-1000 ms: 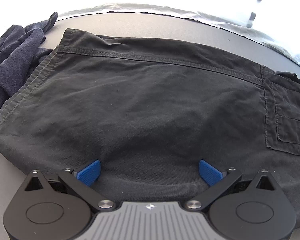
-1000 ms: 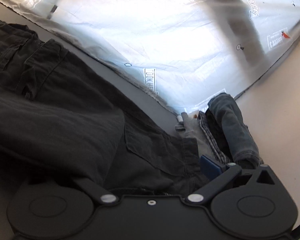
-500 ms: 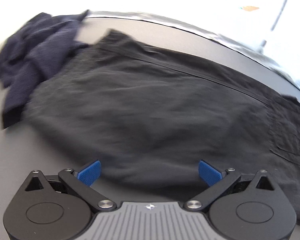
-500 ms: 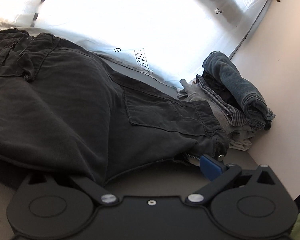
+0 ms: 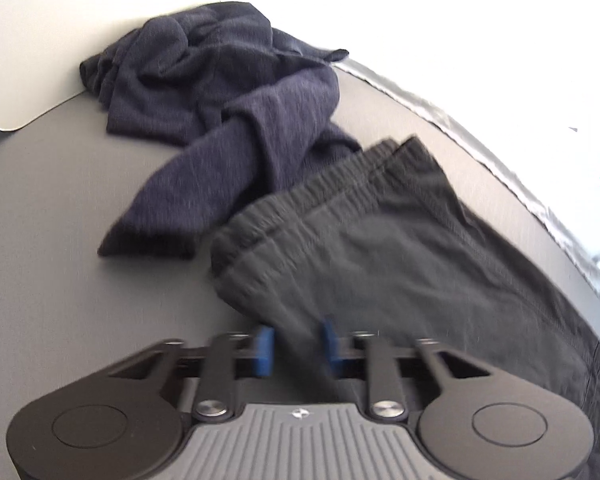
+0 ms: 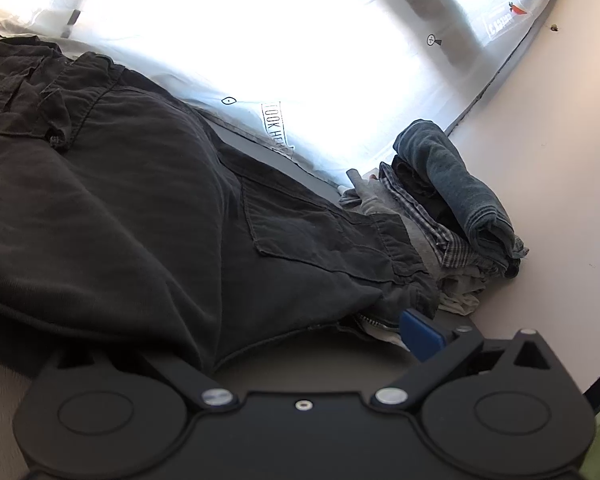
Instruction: Fold clothes
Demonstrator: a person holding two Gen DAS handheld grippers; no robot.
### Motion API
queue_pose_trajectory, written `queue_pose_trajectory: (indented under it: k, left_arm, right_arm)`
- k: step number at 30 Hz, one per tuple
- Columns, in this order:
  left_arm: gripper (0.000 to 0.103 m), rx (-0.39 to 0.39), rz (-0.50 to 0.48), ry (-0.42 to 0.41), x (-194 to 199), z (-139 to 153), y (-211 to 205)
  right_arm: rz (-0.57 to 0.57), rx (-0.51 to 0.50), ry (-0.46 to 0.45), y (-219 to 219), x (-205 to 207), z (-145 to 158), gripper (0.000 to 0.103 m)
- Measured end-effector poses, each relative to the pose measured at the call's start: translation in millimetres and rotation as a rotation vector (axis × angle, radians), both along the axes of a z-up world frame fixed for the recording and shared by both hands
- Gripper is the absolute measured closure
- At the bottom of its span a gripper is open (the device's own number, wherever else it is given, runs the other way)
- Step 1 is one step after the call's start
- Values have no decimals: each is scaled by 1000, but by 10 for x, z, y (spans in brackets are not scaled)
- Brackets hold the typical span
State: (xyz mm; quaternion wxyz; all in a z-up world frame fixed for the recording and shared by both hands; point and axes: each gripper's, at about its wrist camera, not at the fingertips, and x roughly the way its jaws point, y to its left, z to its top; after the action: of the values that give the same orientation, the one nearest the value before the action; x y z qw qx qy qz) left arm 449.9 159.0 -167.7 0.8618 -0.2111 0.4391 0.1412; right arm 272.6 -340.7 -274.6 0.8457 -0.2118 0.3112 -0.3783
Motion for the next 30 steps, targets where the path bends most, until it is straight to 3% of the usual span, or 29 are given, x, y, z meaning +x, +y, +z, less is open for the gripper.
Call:
queue_pose_trajectory:
  k: [2,6,9,13,18,22,25,30]
  left_arm:
    - [96,-2,-24,-37,84,77,-7]
    - [97,119,-183,-200,174,597,-302]
    - [97,101,-244,-303,250,972,-406]
    - [96,4,-204,-256,294,1073,-287]
    - [96,41,-103,-11,217,550,-100]
    - [96,60,-81,74,120,252,-3]
    - [96,121,-113,92,104,293,-80]
    - [96,348,-211,104,74,338,-460]
  right_arm:
    - [-14,-1,2,8,8,0,0]
    - [-41,-5,6,25,24,-1,0]
    - [-51,-3,7,28,29,2,0]
    - [-50,0,6,23,23,4,0]
    - [-47,4,5,15,20,5,0]
    - [-45,4,3,10,15,2,0]
    - [-45,4,2,9,11,0,0]
    - [-45,1,2,12,13,-1,0]
